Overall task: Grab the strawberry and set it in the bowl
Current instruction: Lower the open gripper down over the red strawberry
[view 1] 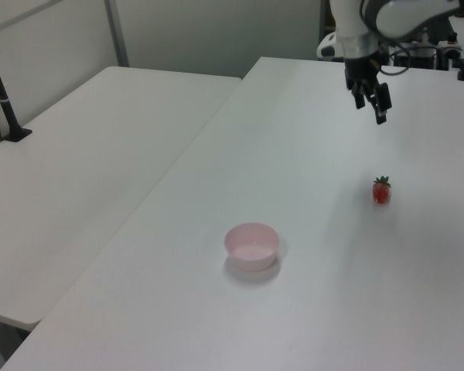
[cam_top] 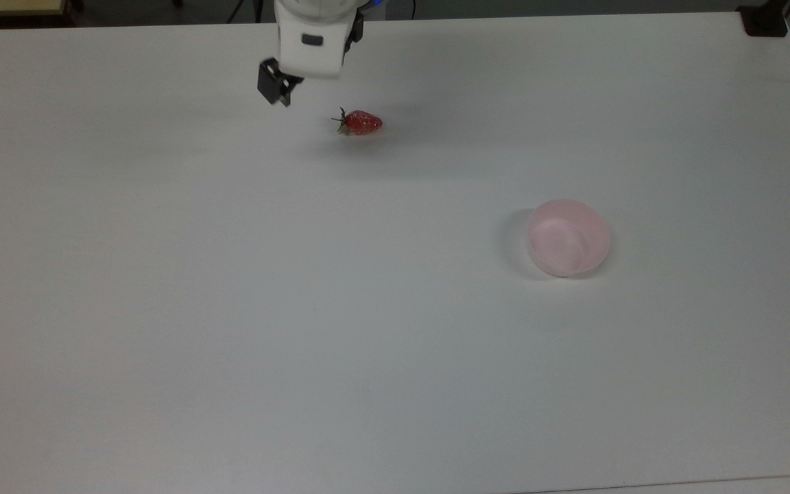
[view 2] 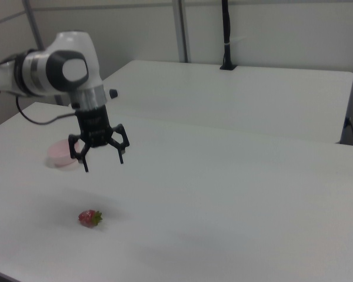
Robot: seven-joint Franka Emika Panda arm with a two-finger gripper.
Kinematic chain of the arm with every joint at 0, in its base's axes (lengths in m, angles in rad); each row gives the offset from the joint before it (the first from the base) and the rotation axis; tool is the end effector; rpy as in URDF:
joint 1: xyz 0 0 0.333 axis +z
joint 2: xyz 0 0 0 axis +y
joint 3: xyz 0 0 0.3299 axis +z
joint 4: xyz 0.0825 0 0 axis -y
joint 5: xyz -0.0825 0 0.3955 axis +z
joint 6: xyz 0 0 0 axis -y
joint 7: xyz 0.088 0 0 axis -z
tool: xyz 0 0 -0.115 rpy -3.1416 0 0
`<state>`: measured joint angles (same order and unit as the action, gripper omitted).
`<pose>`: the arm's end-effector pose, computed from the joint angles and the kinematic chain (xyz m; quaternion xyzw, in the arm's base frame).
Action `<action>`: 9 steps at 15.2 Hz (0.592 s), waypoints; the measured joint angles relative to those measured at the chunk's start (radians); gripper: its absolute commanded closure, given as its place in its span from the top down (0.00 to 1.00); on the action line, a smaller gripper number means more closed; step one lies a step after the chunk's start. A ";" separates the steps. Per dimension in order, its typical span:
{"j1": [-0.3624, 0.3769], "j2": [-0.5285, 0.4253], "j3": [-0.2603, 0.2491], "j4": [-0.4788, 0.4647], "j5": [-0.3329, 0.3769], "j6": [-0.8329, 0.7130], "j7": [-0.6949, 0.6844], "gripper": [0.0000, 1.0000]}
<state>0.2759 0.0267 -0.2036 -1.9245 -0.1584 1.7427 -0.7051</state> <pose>0.5514 0.0251 0.4611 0.9093 0.3954 -0.1229 0.0427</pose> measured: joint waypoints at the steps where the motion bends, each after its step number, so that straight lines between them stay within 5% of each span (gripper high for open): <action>1: 0.004 0.002 0.000 -0.034 -0.017 0.045 -0.072 1.00; 4: 0.037 0.004 0.001 -0.148 -0.065 0.173 -0.223 1.00; 9: 0.107 0.005 -0.002 -0.287 -0.102 0.289 -0.247 0.86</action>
<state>0.3826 0.0319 -0.2054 -2.2115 -0.2601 2.0322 -0.9518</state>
